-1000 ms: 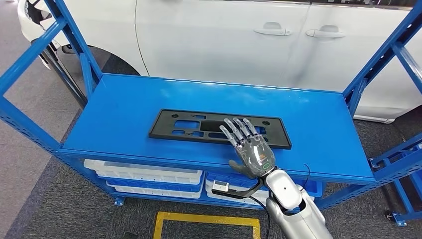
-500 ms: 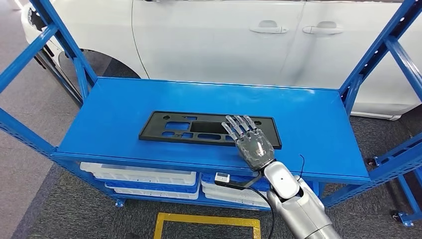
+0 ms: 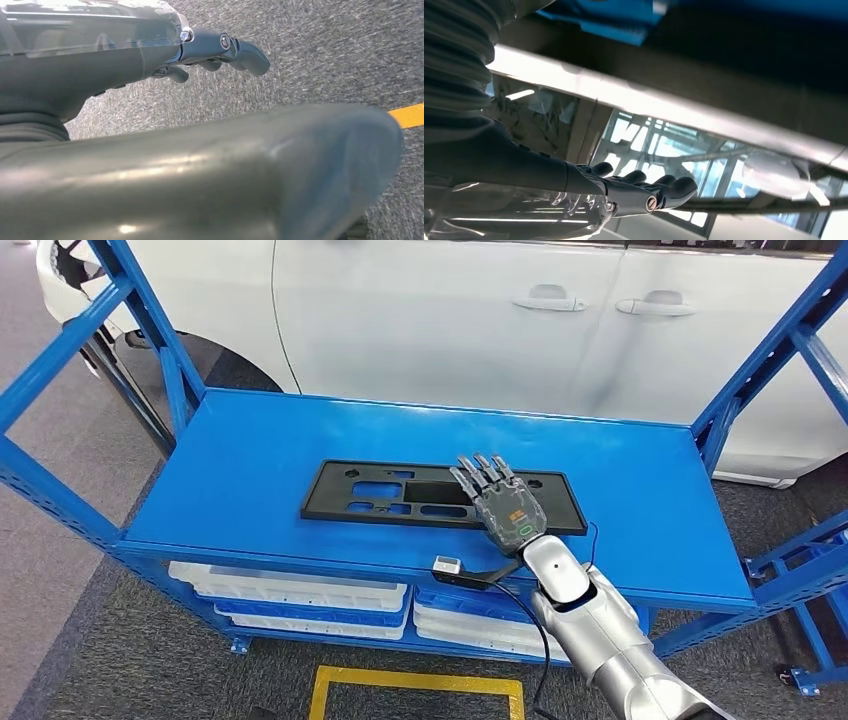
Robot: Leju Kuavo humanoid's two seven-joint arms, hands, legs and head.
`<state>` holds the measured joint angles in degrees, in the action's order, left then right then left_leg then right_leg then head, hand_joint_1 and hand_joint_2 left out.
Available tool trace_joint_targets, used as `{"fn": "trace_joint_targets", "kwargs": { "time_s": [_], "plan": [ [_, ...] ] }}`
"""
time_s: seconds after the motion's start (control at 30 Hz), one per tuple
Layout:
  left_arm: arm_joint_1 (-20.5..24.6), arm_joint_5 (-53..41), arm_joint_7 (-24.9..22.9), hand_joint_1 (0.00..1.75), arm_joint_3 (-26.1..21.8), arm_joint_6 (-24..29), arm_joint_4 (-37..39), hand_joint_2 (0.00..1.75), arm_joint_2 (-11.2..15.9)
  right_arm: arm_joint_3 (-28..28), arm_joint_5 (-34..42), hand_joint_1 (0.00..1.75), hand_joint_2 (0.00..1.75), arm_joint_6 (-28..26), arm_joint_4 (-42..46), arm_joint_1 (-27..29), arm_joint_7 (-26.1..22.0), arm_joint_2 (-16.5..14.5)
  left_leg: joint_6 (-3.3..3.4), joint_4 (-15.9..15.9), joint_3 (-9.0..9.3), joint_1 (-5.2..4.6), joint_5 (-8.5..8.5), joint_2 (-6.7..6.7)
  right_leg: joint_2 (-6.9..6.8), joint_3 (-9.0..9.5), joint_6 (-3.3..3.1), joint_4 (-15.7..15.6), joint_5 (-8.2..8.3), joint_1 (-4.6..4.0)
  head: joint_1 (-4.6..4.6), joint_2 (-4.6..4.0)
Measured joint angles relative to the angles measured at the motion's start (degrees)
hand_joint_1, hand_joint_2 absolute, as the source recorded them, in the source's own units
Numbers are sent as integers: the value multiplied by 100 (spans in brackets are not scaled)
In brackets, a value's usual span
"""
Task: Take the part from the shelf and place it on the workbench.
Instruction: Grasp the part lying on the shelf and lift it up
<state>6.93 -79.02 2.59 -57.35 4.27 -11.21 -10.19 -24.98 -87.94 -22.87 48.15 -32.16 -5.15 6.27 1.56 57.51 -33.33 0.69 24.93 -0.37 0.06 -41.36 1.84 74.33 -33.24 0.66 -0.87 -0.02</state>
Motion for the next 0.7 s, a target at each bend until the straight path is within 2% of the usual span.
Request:
{"fn": "trace_joint_targets", "kwargs": {
  "time_s": [0.03, 0.07, 0.13, 0.17, 0.2, 0.23, 0.33, 0.4, 0.47, 0.5, 0.53, 0.57, 0.6, 0.67, 0.7],
  "plan": [
    [-3, 6, -1, 0, -1, 1, 0, 0, 0, -4, 11, 0, 175, -11, -75, -20, -1, 0, 0, 4, 3, 0, 4, -4, 0, -38, 1, 52, 58, 6, 0, 0],
    [-5, 12, -1, 0, -2, 2, 0, 0, -1, -9, 24, 0, 175, -28, -151, -56, -2, 0, -4, 10, 11, 0, 10, -9, -1, 43, -6, -147, 224, 11, 0, 0],
    [-4, 20, -1, 0, -3, 4, 0, 0, -3, -17, 42, 0, 175, -73, -304, -175, -3, -1, -31, 25, 26, -6, 31, -13, -1, 418, -43, -963, 638, 8, 0, 0],
    [0, 23, -1, 0, -2, 7, 0, 0, -4, -22, 44, 0, 175, -89, -372, -237, -3, -6, -53, 38, 22, -16, 43, -12, 1, 574, -68, -1319, 767, -4, 0, 0],
    [2, 27, -1, 0, -2, 12, 0, 0, -4, -27, 44, 0, 175, -102, -433, -285, -2, -12, -78, 46, 15, -24, 49, -11, 2, 666, -90, -1534, 822, -18, 0, 0],
    [3, 31, -1, 0, -2, 16, 0, 0, -4, -33, 44, 0, 175, -114, -485, -318, 3, -20, -104, 47, 7, -29, 51, -10, 4, 690, -113, -1606, 809, -35, 0, 0],
    [-6, 35, 2, 0, -3, 34, 0, 0, -5, -44, 44, 0, 175, -173, -643, -397, 56, -43, -192, 80, -13, -18, 99, -6, 2, 693, -207, -1650, 830, -24, 0, 0],
    [-6, 38, 5, 0, -2, 42, 0, 0, -4, -51, 43, 0, 175, -201, -742, -466, 81, -73, -241, 476, -180, -9, 352, -1, -2, 708, -273, -1682, 848, 1, 0, 0],
    [-9, 44, 8, 0, -2, 45, 0, 0, -3, -63, 40, 0, 175, -208, -840, -504, 85, -104, -271, 1241, -530, -2, 711, 1, -4, 711, -299, -1683, 844, -7, 0, 0],
    [-17, 48, 9, 0, -2, 45, 0, 0, -3, -67, 39, 0, 175, -211, -882, -510, 86, -115, -281, 1563, -687, 0, 820, 2, -5, 712, -302, -1682, 842, -11, 0, 0],
    [-26, 51, 9, 0, -3, 46, 0, 0, -2, -70, 38, 0, 175, -216, -913, -513, 87, -122, -286, 1756, -785, 0, 859, 2, -6, 714, -303, -1681, 841, -14, 0, 0],
    [-37, 53, 11, 0, -3, 46, 0, 0, -2, -72, 38, 0, 175, -222, -938, -521, 89, -132, -286, 1772, -801, 0, 805, 2, -5, 718, -304, -1680, 840, -16, 0, 1],
    [-43, 54, 12, 0, -3, 48, 0, 0, -2, -74, 38, 0, 175, -230, -958, -533, 91, -143, -278, 1590, -720, 0, 665, 3, -2, 725, -302, -1680, 837, -17, 0, 1],
    [-46, 54, 15, 0, -3, 51, 0, 0, 0, -77, 38, 0, 175, -242, -998, -558, 93, -162, -242, 844, -377, -1, 261, 3, 6, 748, -286, -1675, 823, -19, 0, 1],
    [-42, 54, 15, 0, -2, 54, 0, 0, 1, -78, 38, 0, 175, -248, -1018, -567, 93, -168, -219, 458, -197, -10, 117, 3, 10, 748, -266, -1664, 813, -31, 0, 0]
  ]
}}
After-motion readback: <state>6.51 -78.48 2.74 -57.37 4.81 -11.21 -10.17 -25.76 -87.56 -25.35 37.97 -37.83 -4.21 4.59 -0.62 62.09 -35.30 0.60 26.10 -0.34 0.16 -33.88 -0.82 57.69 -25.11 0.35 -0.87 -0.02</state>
